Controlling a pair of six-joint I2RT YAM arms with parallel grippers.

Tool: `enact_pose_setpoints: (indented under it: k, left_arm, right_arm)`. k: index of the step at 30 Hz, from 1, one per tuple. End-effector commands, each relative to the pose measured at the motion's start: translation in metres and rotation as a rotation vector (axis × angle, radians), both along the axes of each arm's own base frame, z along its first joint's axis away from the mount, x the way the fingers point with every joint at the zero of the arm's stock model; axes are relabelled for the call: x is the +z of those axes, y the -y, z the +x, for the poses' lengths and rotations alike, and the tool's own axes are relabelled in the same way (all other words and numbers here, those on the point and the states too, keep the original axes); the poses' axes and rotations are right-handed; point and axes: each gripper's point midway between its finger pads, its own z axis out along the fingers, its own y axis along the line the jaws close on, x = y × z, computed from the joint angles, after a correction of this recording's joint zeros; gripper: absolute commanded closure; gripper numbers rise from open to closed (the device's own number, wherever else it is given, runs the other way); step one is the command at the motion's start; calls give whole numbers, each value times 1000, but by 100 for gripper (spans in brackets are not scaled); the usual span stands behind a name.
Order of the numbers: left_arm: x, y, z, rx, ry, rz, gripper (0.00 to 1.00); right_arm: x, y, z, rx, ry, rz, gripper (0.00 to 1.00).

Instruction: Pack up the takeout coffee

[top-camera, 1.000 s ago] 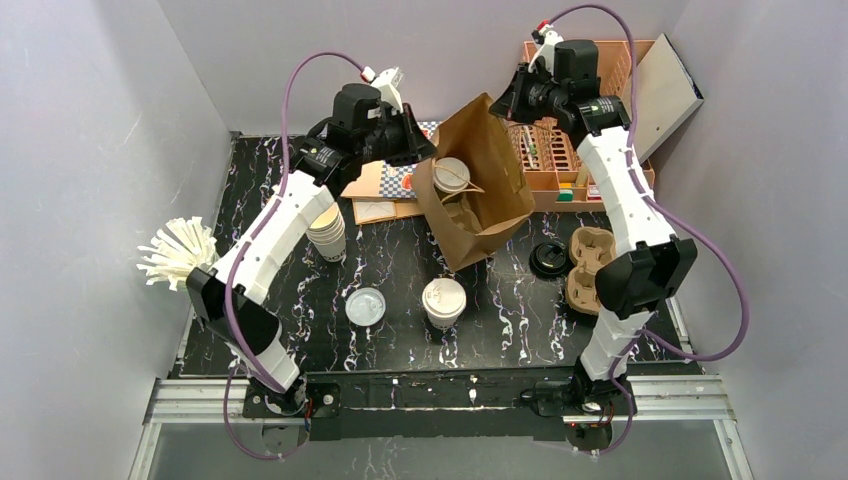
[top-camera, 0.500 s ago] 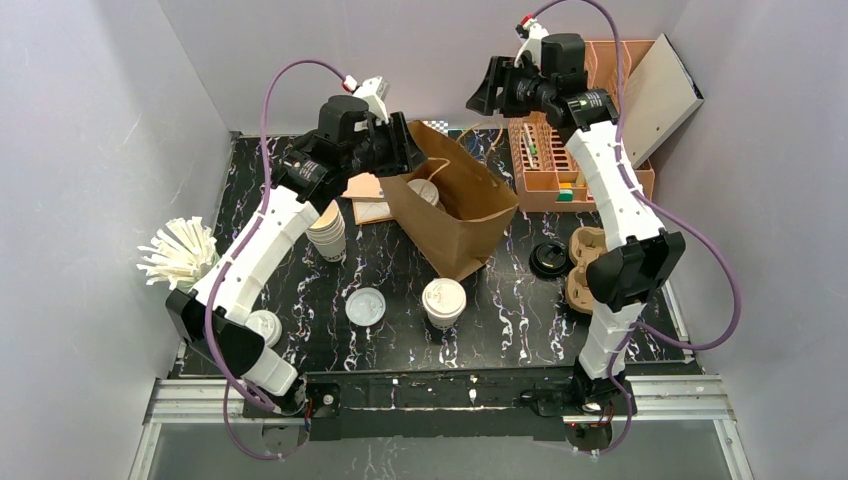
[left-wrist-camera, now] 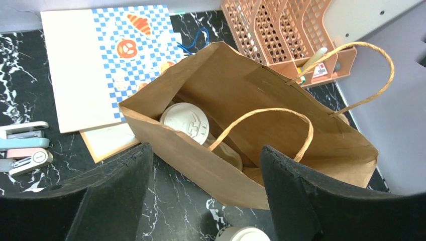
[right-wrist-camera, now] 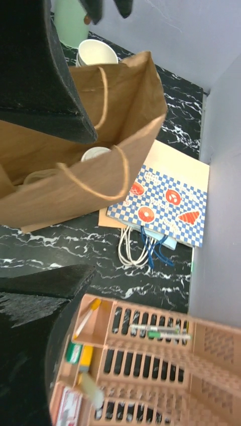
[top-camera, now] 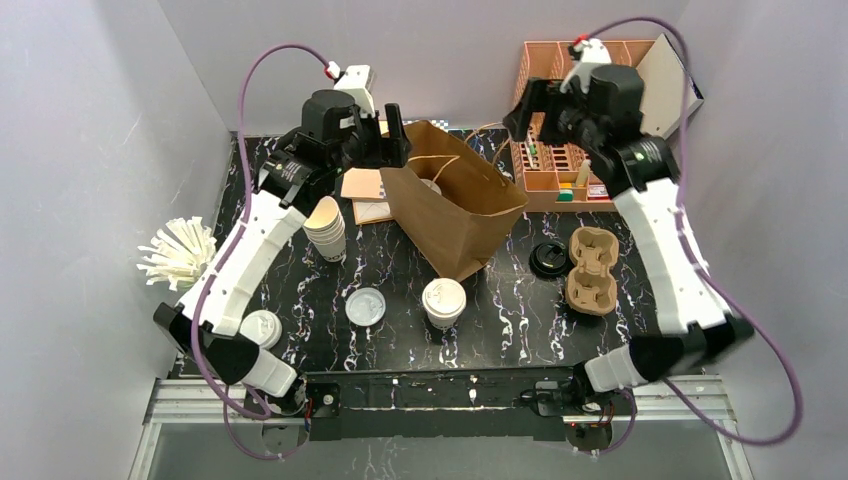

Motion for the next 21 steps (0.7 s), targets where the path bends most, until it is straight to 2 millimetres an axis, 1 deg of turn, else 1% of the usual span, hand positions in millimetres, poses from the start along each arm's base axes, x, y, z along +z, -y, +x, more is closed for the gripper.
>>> enact_pose_setpoints:
  k: [1,2,4,6,12,14,15,18,19,21]
  left_arm:
    - [32,-21,-8,57,89,-18,20]
    - [31,-22,-7,78,73,-42,18]
    - [26,-24,-6,125,21,-91,13]
    - [22,-25,-6,136,-24,-130,11]
    - [18,-16,-16,104,-77,-197,9]
    - [17,-17,-19,107,-83,-204,9]
    - [18,-18,-21,106,-84,-208,8]
    - [16,-16,-26,93,-102,-219,8]
    - [14,-15,-28,93,-114,-226,8]
    - [9,-15,-29,101,-130,-239,8]
  right_arm:
    - [26,41,-36,-159,86,-5,2]
    - [21,48,-45,-185,62,-5,2]
    - [10,55,-62,-215,8,7,2]
    - [-1,61,-78,-256,-64,35,2]
    - [-28,60,-132,-261,-227,148,2]
    - [-32,59,-149,-249,-238,196,2]
    - [-29,61,-161,-240,-215,219,2]
    - [-32,65,-180,-238,-186,264,2]
    - [-32,64,-184,-226,-178,281,2]
    - [-40,55,-194,-169,-196,309,2]
